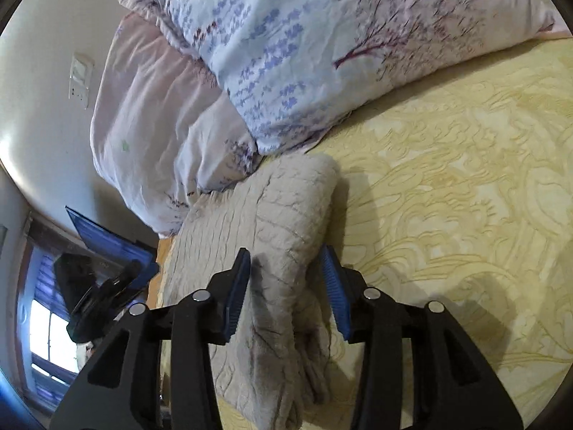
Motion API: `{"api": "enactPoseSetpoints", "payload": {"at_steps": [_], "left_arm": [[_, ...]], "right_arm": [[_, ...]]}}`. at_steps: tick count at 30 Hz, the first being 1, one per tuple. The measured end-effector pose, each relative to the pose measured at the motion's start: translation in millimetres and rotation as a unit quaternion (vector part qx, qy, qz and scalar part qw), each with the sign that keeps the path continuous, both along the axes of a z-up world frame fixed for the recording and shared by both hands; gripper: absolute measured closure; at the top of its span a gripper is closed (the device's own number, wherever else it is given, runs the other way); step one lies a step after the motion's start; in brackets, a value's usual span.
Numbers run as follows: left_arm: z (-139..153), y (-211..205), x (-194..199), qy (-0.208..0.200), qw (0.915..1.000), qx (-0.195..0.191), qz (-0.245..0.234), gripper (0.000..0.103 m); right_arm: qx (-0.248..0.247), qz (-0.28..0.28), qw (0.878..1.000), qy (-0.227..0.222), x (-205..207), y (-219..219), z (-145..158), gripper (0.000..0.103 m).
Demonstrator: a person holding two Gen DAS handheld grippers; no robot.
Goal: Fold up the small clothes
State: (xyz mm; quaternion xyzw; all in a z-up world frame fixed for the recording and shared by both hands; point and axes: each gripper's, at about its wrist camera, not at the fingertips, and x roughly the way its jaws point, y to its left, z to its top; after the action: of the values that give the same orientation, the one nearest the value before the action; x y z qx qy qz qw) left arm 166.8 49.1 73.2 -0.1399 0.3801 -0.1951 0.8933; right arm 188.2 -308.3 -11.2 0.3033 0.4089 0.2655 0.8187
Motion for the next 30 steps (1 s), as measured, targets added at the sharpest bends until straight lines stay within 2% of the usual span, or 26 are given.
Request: {"api": "enactPoseSetpoints", "payload": {"at_steps": [1,2,5,7,10,14,15,18,21,24,26,30], "left_arm": [[2.6,-5.7,-6.1,-0.007,0.9999,0.01,-0.011,0.033],[3.7,-13.9,-11.6,-0.012,0.9994,0.022,-0.023,0.033],[2.6,-33.9,-19.7,-0.02,0.9969,0.056,-0.051,0.032],[-2.8,-46.4,-21.9,-0.022,0.9944,0.089,-0.054,0.032],[-17.6,-53.5,-21.7,-0.012,0.9913,0.12,-0.051,0.031],[-30.9,-61.6,-21.1,-0.012,0.9875,0.151,-0.045,0.024],[-32.8,-63.2,-21.5,-0.013,0.9865,0.157,-0.043,0.021],[-32.9,-65.0,-26.8,-0.025,0.9845,0.17,-0.035,0.021],[-28.4,-56.1,-38.4,-0.03,0.9847,0.171,-0.017,0.021],[-27.4,-46.7,-48.1,-0.039,0.98,0.195,0.012,0.02],[-29.3,-40.8,-50.3,-0.033,0.9801,0.194,0.022,0.019],[-36.8,-32.5,-48.0,-0.013,0.9775,0.206,0.043,0.019]], "right_arm": [[-0.002,0.008,1.0,-0.005,0.7,5.6,-0.2,0.078],[-0.008,0.014,1.0,-0.019,-0.2,11.8,2.1,0.083],[-0.057,-0.016,0.996,-0.068,-5.5,20.9,16.5,0.093],[-0.073,-0.04,0.994,-0.068,-2.1,18.9,17.1,0.093],[-0.091,-0.051,0.994,-0.026,7.4,15.7,-1.7,0.093],[-0.097,-0.051,0.994,-0.02,8.1,17.4,-4.9,0.092],[-0.104,-0.05,0.993,-0.021,7.8,18.4,-2.8,0.087],[-0.142,-0.064,0.987,-0.047,-7.2,23.5,12.8,0.07],[-0.17,-0.073,0.977,-0.103,-36.8,25.3,32.5,0.066],[-0.186,-0.058,0.97,-0.143,-62.6,33.1,44.1,0.064],[-0.209,-0.038,0.963,-0.165,-79.2,46.9,46.7,0.064],[-0.259,-0.004,0.951,-0.171,-88.9,72.0,39.6,0.064]]}}
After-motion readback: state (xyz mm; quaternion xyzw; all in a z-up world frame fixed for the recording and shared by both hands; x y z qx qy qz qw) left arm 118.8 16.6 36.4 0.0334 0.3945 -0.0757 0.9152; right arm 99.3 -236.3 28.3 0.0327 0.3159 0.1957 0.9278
